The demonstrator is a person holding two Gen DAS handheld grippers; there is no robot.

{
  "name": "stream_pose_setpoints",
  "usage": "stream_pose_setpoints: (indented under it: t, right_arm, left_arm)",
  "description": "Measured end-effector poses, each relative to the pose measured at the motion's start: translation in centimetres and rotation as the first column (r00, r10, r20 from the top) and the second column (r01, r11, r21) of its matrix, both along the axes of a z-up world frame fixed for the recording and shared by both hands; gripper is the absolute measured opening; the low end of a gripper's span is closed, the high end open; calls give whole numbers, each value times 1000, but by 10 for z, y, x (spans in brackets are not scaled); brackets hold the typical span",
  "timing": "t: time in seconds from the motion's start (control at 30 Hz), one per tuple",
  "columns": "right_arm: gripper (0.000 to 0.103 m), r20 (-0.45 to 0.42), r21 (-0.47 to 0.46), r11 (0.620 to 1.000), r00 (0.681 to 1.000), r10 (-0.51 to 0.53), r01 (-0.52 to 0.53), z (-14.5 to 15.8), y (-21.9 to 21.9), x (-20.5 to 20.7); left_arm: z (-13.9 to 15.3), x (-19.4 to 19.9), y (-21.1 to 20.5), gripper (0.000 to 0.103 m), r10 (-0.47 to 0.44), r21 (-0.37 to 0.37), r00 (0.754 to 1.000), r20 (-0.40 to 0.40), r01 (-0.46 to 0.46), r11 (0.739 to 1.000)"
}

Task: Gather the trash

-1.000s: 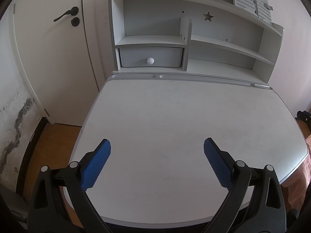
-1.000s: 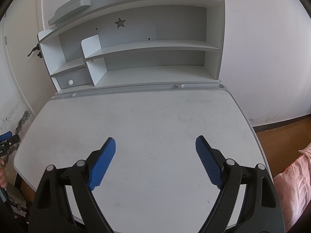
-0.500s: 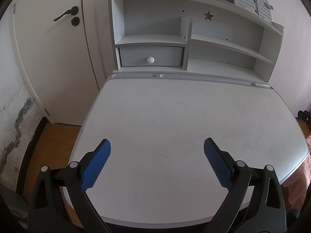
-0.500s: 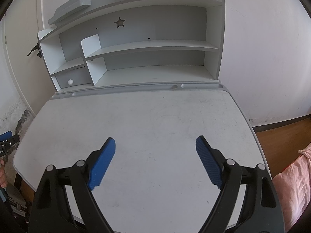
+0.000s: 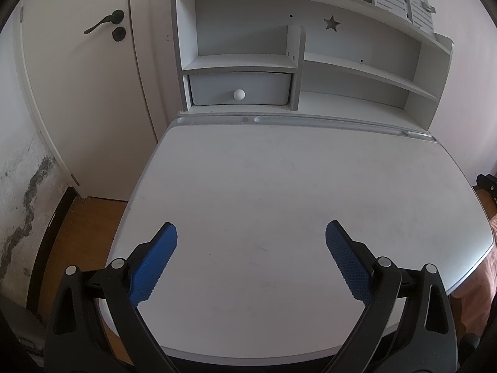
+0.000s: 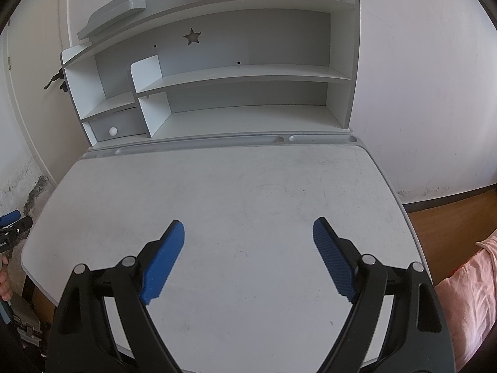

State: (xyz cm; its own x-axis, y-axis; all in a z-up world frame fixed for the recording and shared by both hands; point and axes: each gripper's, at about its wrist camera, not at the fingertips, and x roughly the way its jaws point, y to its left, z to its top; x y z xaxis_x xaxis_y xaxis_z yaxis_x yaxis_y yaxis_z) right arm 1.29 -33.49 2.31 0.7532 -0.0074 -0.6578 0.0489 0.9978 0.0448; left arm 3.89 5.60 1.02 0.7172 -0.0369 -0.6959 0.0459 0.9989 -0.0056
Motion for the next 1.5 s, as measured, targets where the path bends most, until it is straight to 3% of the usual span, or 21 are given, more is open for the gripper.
stream_pose_setpoints:
  t: [1.5]
  right_arm:
    - [82,-4,-2,1000,1000,6,-6,-1,-6,-1]
  left_arm:
    - [-8,3,-6,93,-25,2,1000,-17,25,1000]
